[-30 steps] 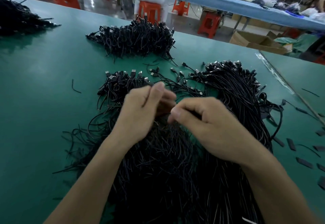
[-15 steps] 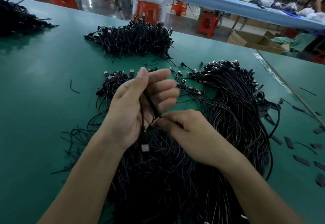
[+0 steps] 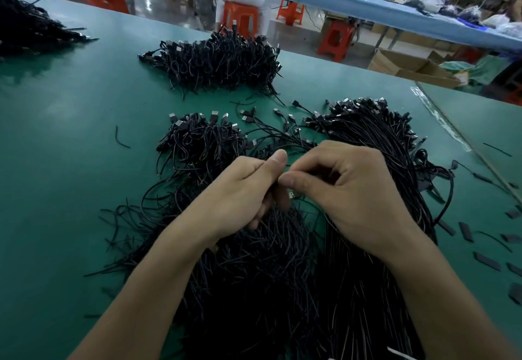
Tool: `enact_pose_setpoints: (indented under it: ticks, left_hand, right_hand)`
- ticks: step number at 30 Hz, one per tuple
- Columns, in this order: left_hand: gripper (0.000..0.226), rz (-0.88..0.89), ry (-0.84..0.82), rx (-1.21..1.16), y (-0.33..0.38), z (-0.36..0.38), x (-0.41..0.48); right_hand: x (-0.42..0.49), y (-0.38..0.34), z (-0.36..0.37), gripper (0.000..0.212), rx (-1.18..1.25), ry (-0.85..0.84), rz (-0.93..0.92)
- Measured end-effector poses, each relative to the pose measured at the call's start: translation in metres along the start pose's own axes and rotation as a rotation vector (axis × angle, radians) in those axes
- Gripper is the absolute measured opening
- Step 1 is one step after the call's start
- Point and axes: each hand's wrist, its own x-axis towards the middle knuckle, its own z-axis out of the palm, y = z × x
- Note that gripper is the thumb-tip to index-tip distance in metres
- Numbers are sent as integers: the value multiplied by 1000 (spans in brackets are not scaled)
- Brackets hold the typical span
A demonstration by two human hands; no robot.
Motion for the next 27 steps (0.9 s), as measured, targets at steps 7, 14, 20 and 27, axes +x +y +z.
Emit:
enact_pose_setpoints:
  ticks: [7,14,20,27]
  left_hand:
    - [57,-109,-336,-410,-4,-14,-3]
    - [55,-145,-395,-514,-4,-14,-4]
    - [59,-45,-66,-233,-9,-1,5]
    - [49,-199,-182,-575,-7,12,5]
  right_hand:
    - [-2,11,7,14,470,-113,87]
    - [3,8,1,11,355,-213,40]
    - [3,12,3,14,159,-119,64]
    - [-3,13,24,14,240,68,95]
